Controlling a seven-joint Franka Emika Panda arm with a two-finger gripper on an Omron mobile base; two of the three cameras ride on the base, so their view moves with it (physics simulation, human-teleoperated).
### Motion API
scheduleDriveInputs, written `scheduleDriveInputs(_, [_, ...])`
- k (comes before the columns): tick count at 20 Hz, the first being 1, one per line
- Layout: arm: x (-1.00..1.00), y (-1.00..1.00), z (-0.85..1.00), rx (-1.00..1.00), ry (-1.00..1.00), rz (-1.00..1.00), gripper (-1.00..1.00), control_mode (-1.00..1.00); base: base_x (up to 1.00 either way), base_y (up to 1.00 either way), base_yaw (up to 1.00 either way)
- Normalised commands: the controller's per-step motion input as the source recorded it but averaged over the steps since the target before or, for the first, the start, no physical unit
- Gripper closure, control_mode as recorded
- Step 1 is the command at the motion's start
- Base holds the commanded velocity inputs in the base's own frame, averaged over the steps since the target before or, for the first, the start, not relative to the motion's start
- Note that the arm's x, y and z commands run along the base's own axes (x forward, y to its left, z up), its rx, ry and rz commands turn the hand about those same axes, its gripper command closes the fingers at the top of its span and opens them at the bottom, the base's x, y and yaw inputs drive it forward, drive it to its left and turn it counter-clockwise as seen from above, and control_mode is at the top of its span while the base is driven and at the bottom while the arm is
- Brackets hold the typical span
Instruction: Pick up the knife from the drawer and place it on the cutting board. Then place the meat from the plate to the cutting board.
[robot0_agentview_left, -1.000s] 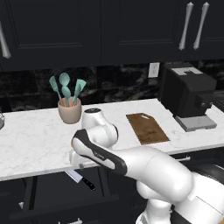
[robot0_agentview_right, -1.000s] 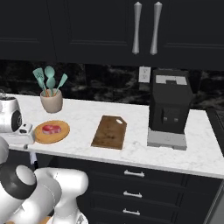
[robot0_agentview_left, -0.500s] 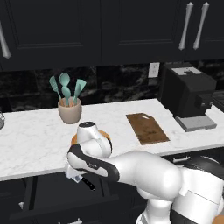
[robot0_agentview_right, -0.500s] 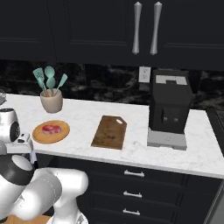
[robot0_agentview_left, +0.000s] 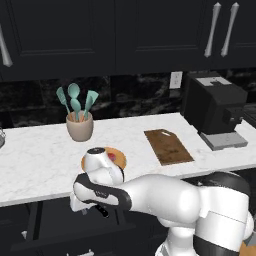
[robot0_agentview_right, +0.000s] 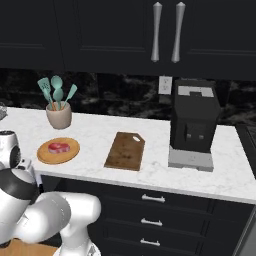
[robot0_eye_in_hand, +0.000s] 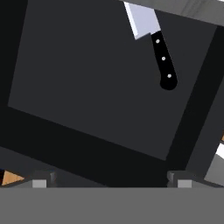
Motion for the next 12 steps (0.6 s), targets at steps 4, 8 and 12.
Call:
scheduleDriveInputs(4, [0.0, 0.15, -0.08, 0.0, 0.0, 0.0, -1.0, -1.0, 0.0, 0.0, 0.0])
scheduleDriveInputs(8, [0.0, 0.01, -0.06, 0.0, 0.0, 0.0, -1.0, -1.0, 0.0, 0.0, 0.0])
scheduleDriveInputs(12, [0.0, 0.0, -0.04, 0.0, 0.0, 0.0, -1.0, -1.0, 0.0, 0.0, 0.0])
